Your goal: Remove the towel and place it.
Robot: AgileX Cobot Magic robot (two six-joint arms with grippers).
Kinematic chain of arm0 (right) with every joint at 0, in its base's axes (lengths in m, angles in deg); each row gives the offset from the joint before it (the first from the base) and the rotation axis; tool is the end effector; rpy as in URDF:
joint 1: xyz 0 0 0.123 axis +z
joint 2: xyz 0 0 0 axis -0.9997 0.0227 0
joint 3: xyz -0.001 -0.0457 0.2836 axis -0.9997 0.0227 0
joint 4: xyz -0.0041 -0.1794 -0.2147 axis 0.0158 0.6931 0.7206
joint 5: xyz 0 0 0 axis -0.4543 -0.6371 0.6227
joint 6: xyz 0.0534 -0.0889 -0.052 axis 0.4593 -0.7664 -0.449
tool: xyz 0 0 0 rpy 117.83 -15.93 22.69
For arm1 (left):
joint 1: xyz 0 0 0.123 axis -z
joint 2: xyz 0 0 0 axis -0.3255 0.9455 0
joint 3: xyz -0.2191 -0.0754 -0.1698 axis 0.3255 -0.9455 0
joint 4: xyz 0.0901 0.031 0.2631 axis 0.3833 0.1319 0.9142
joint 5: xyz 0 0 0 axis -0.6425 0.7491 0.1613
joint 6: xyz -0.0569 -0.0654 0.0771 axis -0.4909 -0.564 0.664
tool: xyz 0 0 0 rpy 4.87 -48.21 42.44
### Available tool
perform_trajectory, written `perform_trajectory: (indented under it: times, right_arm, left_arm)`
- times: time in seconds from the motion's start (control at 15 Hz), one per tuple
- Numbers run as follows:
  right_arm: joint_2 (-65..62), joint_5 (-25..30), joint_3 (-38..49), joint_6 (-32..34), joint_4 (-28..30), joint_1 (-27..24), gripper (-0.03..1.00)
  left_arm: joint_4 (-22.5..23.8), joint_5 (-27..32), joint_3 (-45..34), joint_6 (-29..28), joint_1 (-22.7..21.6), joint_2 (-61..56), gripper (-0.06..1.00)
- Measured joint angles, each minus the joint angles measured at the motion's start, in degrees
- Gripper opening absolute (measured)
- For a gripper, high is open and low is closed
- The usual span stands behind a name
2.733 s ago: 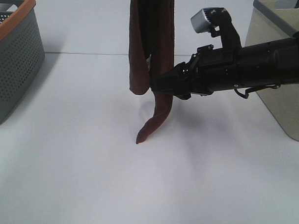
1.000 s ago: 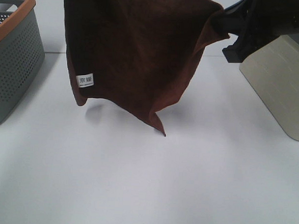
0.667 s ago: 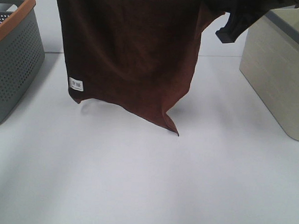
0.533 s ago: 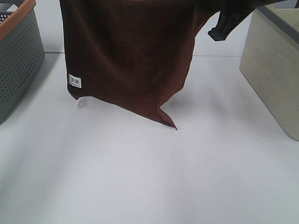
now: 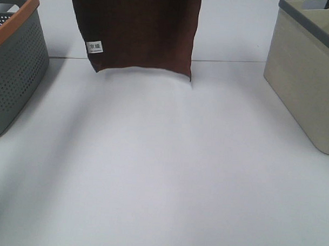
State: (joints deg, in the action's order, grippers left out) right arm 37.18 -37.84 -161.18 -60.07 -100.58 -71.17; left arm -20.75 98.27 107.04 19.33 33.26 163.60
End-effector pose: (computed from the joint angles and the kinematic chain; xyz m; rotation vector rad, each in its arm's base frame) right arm 0.5061 0.1526 0.3372 -0.9168 1.4154 -0.4975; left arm 0.5396 -0.1345 0.3792 0.7008 1.7716 0.2054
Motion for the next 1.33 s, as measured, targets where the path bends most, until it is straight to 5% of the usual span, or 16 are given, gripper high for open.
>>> perform_trajectory:
  times: [0.13, 0.27, 0.4, 0.6, 0.8, 1.07, 1.33]
  right_arm:
    - [2.6, 0.7, -1.4, 0.0, 0.0, -2.6, 0.0]
    - [3.8, 8.6, -0.1, 1.7, -0.9, -5.3, 0.0]
    - [3.3, 17.6, 5.0, 4.9, -1.2, -6.6, 0.0]
    - [0.9, 35.4, 12.1, 11.3, 1.1, -6.6, 0.0]
    - [-0.3, 50.0, 12.5, 23.0, 5.8, -6.6, 0.0]
    - [-0.3, 64.8, 12.5, 30.4, 9.9, -6.6, 0.0]
    - [0.0, 67.8, 14.1, 31.5, 10.1, -6.6, 0.0]
  left_arm:
    - [-0.7, 1.2, 0.0, 0.1, 0.3, 0.9, 0.0]
    - [-1.7, 8.0, 0.0, 2.1, 1.3, 3.2, 0.0]
    - [-2.1, 19.4, 0.0, 4.9, 2.5, 6.2, 0.0]
    - [-10.3, 39.3, 0.0, 12.5, 3.0, 7.2, 0.0]
    - [-13.3, 40.7, -5.6, 13.9, 3.1, 6.7, 0.0]
    - [-15.8, 41.1, -17.9, 17.6, 3.2, 6.6, 0.0]
    - [-20.5, 41.1, -26.9, 23.8, 3.2, 6.4, 0.0]
